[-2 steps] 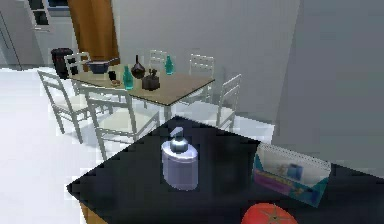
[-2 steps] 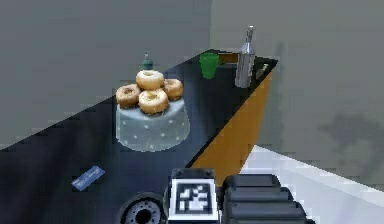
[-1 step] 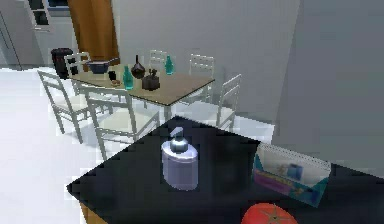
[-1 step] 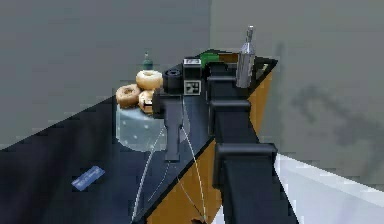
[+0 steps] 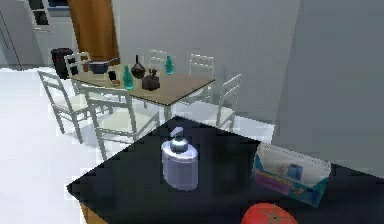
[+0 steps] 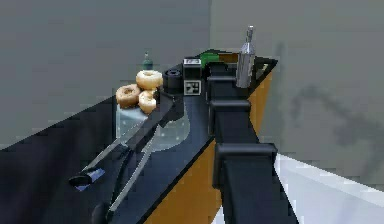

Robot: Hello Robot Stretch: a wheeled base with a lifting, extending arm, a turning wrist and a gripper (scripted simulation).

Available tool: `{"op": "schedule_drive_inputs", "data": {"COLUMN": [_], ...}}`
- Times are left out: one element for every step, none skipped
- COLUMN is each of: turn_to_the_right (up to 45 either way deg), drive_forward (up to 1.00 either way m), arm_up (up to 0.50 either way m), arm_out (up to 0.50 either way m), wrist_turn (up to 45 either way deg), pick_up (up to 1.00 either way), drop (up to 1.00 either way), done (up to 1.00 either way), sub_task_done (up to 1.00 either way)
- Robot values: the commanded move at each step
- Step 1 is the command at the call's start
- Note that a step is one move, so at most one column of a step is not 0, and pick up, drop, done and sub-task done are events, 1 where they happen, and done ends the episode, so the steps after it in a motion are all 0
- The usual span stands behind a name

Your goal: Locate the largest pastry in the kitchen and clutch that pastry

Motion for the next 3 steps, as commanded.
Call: {"op": "schedule_drive_inputs", "data": {"turn_to_the_right": [0.0,0.0,0.0], "drive_forward": [0.0,0.0,0.0], "arm_up": [0.0,0.0,0.0], "arm_out": [0.0,0.0,0.0], "wrist_turn": [45.0,45.0,9.0], "pick_up": [0.0,0.0,0.0], "drop": [0.0,0.0,0.0], "done": [0.0,0.0,0.0], "sub_task_done": [0.0,0.0,0.0]}}
